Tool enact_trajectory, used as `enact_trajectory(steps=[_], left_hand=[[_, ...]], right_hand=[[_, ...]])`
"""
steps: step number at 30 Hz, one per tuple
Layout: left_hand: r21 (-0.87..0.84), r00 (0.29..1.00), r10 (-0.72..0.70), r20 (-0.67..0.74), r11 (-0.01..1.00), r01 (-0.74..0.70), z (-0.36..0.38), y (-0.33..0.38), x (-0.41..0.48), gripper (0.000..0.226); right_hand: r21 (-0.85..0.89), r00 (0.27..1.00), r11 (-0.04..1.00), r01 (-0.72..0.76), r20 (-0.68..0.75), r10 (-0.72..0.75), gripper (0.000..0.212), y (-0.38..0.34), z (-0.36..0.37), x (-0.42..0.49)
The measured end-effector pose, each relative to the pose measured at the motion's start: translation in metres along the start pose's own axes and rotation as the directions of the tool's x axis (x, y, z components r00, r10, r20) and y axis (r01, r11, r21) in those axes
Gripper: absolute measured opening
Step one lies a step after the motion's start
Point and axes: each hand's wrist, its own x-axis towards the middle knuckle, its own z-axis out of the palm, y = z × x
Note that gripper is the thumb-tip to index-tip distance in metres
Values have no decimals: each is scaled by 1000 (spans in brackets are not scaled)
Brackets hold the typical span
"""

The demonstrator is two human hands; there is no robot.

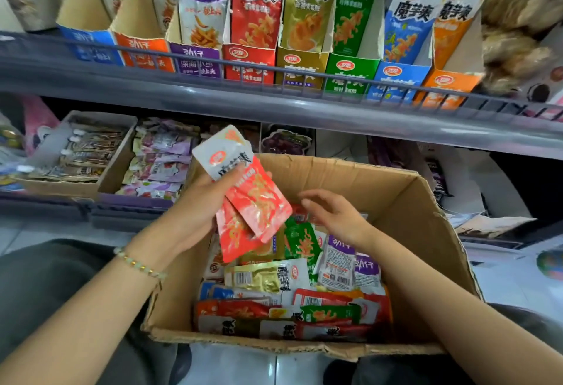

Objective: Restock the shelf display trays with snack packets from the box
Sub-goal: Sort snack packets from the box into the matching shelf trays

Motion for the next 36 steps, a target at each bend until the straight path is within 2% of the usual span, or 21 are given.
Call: enact_trajectory(steps=[2, 5, 8, 10, 12, 15, 18, 19, 23, 25, 27, 28, 30, 31, 36], left_hand=[[-83, 999, 29, 31, 996, -27, -10, 8, -1, 27], [-148, 999, 34, -15, 988, -36, -21, 14, -2, 32], [-186, 999, 21, -49, 982, -30, -28, 17, -4, 42], [-191, 997, 22, -73, 981, -36, -30, 17, -6, 45], [-193, 996, 11, -83, 981, -27, -31, 15, -5, 46], [-204, 997, -4, -71, 979, -10, -31, 14, -5, 47], [-199, 998, -10, -68, 980, -3, -32, 12, -3, 48], [-196, 998, -13, -64, 981, 1, -32, 11, -3, 48], [-165, 999, -27, -37, 986, 20, -30, 6, -3, 49], [-149, 999, -34, -13, 988, 32, -28, 5, -3, 46], [-127, 1000, -21, -5, 992, 20, -27, 4, -3, 43], [-123, 1000, -12, -14, 992, 11, -26, 4, -3, 42], [-149, 999, -2, -49, 989, -6, -26, 4, -3, 41], [-159, 997, -1, -75, 987, -11, -26, 5, -4, 40], [-157, 973, 29, -228, 985, -66, -26, 11, -4, 46]], right_hand=[[-229, 998, 973, -20, 46, 31, 43, 21, 4, 9], [-494, 997, 869, 33, 81, 8, 55, 36, 21, 19], [-583, 999, 812, 22, 35, -2, 51, 37, 34, 29], [-609, 1000, 793, 12, 26, 5, 39, 38, 42, 31], [-514, 998, 858, -15, 44, 43, 30, 39, 51, 29], [-338, 980, 934, -113, 116, 161, 37, 36, 63, 24], [-245, 992, 964, -101, 48, 116, 20, 35, 64, 25], [-245, 991, 965, -96, 64, 115, 19, 36, 63, 24], [-407, 961, 912, -57, 224, 160, 65, 43, 62, 11], [-385, 959, 920, -81, 223, 178, 71, 48, 63, 9], [-293, 952, 940, -175, 193, 237, 61, 43, 58, 10], [-246, 952, 948, -201, 178, 248, 49, 40, 53, 11], [-158, 966, 970, -183, 153, 207, 21, 24, 39, 9], [-91, 974, 981, -169, 140, 181, 13, 14, 31, 5], [247, 998, 969, -9, -62, 26, 18, -41, -1, -19]])
